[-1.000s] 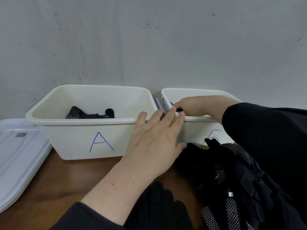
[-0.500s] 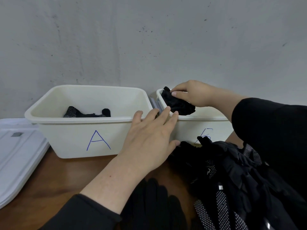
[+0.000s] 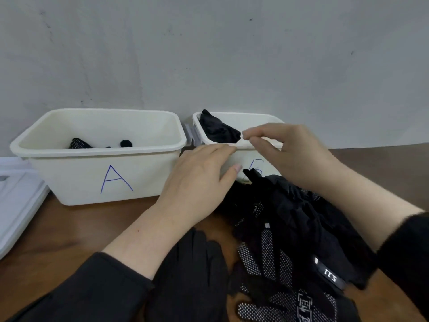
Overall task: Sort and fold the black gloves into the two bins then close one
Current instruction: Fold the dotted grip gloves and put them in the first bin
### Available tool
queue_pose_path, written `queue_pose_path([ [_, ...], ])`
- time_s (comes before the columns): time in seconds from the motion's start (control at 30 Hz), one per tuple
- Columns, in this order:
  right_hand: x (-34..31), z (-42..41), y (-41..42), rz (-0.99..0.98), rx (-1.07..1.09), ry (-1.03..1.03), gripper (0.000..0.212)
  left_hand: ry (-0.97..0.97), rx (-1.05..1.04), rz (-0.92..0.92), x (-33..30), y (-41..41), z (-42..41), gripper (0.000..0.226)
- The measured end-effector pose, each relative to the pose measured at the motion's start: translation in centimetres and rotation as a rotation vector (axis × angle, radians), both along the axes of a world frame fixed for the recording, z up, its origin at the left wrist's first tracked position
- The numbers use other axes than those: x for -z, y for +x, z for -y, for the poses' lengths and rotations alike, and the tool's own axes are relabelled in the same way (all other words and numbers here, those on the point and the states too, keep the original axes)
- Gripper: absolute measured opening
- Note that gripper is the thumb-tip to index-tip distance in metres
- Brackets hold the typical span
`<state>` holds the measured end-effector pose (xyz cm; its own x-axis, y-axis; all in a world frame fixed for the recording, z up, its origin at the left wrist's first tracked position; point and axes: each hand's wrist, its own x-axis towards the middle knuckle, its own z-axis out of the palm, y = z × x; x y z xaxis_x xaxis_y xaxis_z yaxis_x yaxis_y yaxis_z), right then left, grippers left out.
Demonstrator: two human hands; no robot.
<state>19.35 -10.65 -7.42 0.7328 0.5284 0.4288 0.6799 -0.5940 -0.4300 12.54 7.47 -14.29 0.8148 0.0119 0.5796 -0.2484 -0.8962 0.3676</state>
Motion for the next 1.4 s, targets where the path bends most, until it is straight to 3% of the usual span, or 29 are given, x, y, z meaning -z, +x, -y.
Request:
queue_pose_path([
  [0.13,3.8,5.8,-3.5,-0.021,0.063,-0.054,0.020,-0.012,0.012,-0.173,1.0,-2.2,2.6,0.039],
  [0.27,7.7,9.7,-6.9,-0.009,0.135,-0.093,0.036,0.065,0.026,-0.368,2.1,-4.8,5.0,0.052],
  [0.33,9.7,10.6,-8.9,-0.007,0.119,-0.070,0.049,0.076,0.033,-0.393,2.7,-6.1,6.2,0.053],
  [0.5,14.8,11.2,-10.7,-0.021,-0.037,-0.119,0.058,0.118,0.042,-0.427,4.9,-9.1,8.6,0.057],
  [0.73,16.9,10.5,-10.2,0.098,0.073,-0.002,0.026,0.181,-0.002,-0.487,8.2,-11.0,9.2,0.060],
  [0.97,14.9,11.1,-11.6,0.273,0.033,0.265,0.015,-0.002,-0.067,-0.300,7.7,-12.3,10.2,0.058],
  [1.07,14.3,11.0,-12.2,0.228,-0.051,0.374,0.019,-0.244,-0.032,-0.337,7.5,-13.1,10.9,0.057],
  [1.13,13.9,10.7,-12.4,0.150,-0.088,0.444,0.020,-0.460,0.028,-0.366,7.3,-13.3,11.3,0.053],
  [1.27,12.2,10.0,-13.2,-0.093,-0.143,0.531,0.020,-0.694,0.067,-0.358,7.1,-13.0,11.1,0.054],
  [1.4,10.4,8.2,-13.6,-0.403,-0.161,0.672,0.030,-0.863,-0.041,-0.204,5.5,-13.2,9.7,0.015],
])
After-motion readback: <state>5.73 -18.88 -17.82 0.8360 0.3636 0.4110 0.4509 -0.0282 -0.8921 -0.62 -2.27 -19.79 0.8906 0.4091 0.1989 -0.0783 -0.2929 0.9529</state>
